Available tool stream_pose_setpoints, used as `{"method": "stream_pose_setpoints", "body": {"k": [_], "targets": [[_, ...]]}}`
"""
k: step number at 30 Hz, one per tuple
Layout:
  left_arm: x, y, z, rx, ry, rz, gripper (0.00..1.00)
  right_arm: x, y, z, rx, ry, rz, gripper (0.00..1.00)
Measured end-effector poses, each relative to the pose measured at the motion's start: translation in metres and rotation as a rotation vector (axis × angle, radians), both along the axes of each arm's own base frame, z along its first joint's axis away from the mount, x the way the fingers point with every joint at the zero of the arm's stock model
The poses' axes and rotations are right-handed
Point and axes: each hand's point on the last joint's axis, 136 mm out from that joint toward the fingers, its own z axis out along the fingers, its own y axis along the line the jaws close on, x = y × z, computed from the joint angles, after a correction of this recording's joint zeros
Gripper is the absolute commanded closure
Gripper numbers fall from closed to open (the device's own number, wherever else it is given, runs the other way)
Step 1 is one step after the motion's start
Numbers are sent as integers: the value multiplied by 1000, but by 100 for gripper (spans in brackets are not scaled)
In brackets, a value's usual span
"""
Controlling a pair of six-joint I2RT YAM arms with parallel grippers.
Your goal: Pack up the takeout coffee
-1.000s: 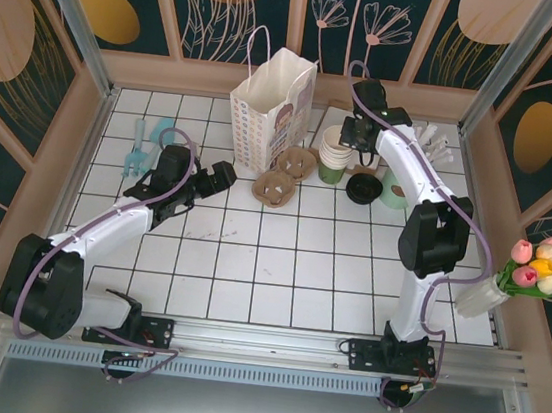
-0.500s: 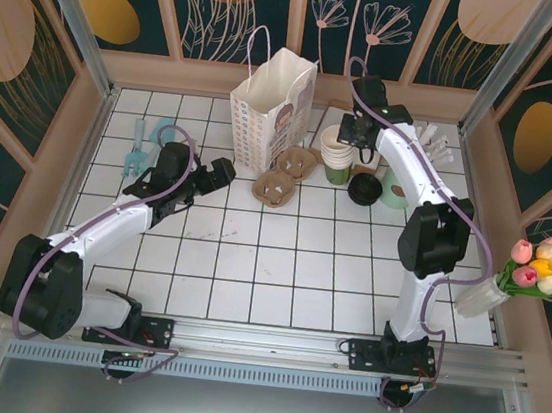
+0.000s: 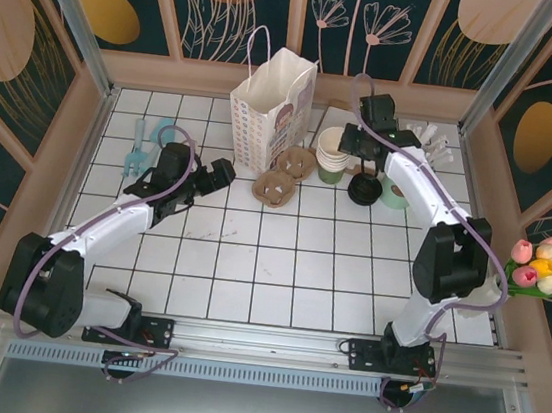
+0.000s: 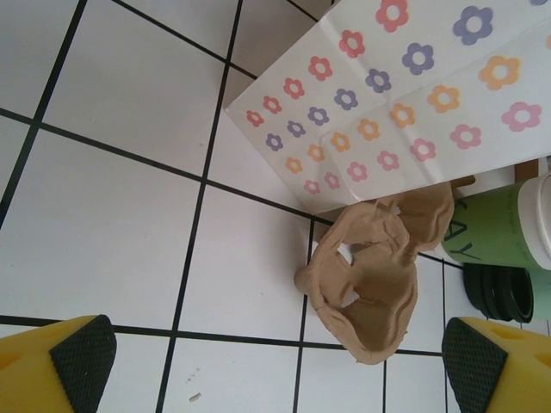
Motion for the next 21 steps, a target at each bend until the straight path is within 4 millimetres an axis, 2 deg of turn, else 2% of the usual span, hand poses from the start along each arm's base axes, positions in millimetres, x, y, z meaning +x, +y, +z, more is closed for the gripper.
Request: {"method": "stream_pose_setpoints", "body": {"k": [3,6,14,21], "targets": [[-1,0,-4,5,14,-1,1,-3,-2,5,34,-23,-4,100],[-2,0,-5,6,21,-3,1,2,-5,14,59,-51,-17,100],[0,-2,-8,7,39,-10,1,5,-6,18,89,-57,-22,100],[1,-3,-7,4,39,-11,1,3,-4,58,104,-126,-18,100]]}}
